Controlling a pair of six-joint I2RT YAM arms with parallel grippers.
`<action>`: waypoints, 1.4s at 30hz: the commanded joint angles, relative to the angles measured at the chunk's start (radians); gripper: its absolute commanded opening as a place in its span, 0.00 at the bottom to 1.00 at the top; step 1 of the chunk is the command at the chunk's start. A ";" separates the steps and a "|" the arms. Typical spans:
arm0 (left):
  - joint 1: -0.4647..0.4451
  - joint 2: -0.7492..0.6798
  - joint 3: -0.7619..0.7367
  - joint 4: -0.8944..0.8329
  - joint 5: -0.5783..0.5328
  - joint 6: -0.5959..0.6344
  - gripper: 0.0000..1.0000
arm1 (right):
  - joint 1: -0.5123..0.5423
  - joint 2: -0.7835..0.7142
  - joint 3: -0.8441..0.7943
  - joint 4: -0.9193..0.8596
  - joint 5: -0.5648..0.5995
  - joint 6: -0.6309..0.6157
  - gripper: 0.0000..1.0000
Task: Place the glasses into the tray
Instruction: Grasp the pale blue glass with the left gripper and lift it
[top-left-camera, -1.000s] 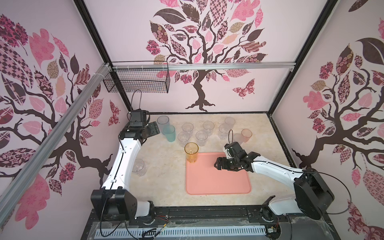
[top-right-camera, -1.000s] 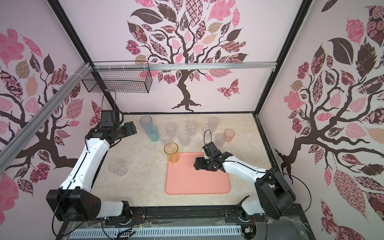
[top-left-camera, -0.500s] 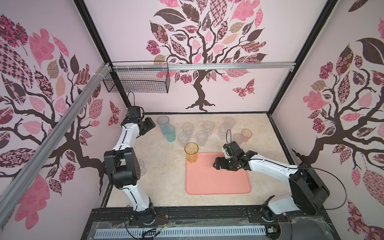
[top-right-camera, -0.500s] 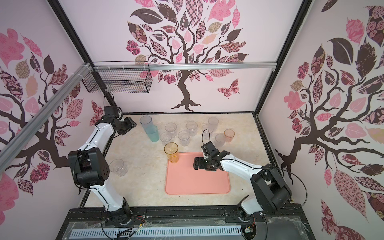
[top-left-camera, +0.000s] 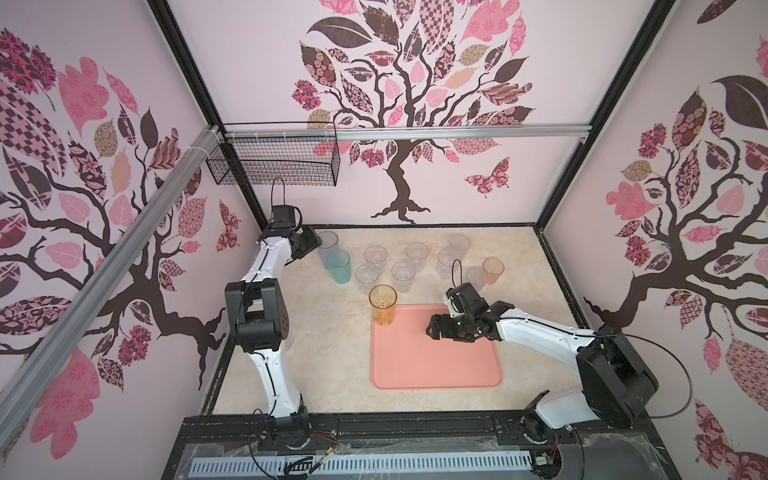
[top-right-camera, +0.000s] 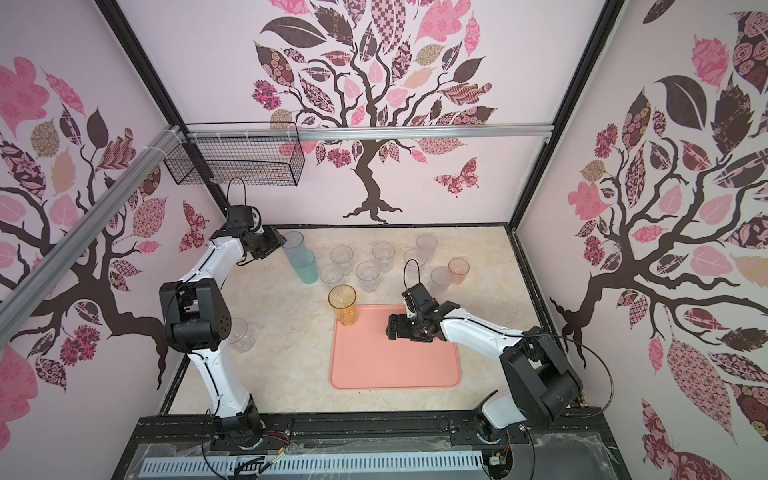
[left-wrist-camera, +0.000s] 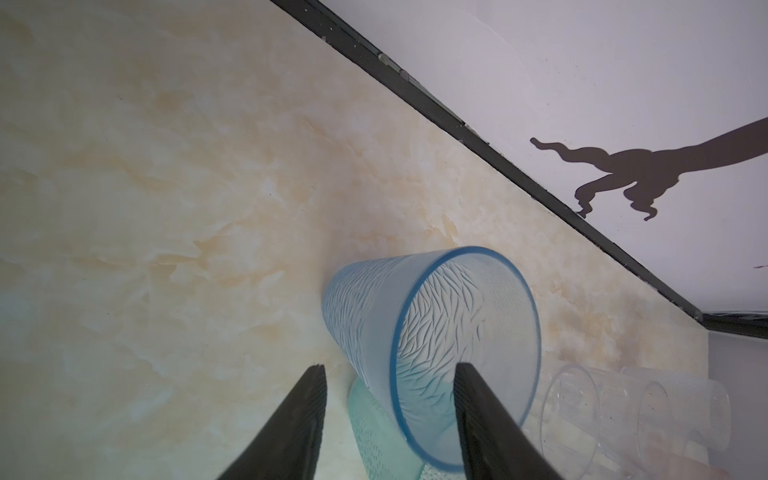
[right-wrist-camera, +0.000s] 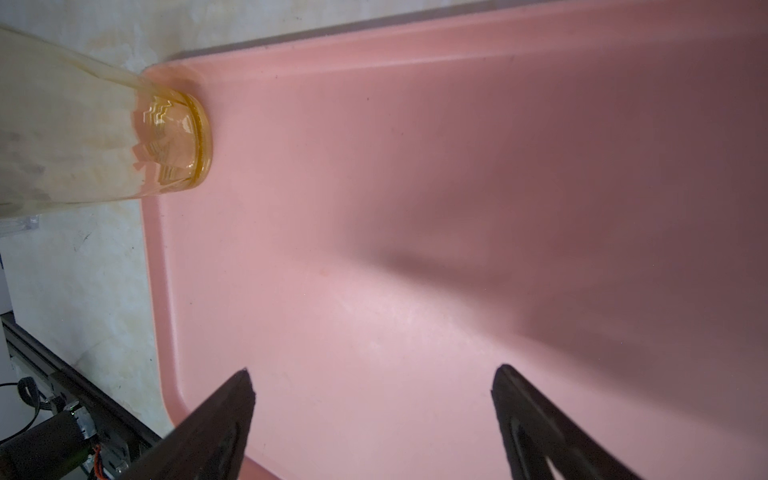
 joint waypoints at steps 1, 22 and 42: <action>-0.011 0.024 0.067 -0.024 -0.042 0.033 0.49 | 0.000 0.022 0.034 -0.015 -0.005 -0.012 0.92; -0.046 0.097 0.166 -0.082 -0.148 0.048 0.11 | -0.001 0.028 0.022 -0.003 -0.018 -0.007 0.92; -0.047 -0.116 0.109 -0.112 -0.165 0.032 0.00 | 0.001 -0.011 0.014 -0.018 -0.022 -0.003 0.93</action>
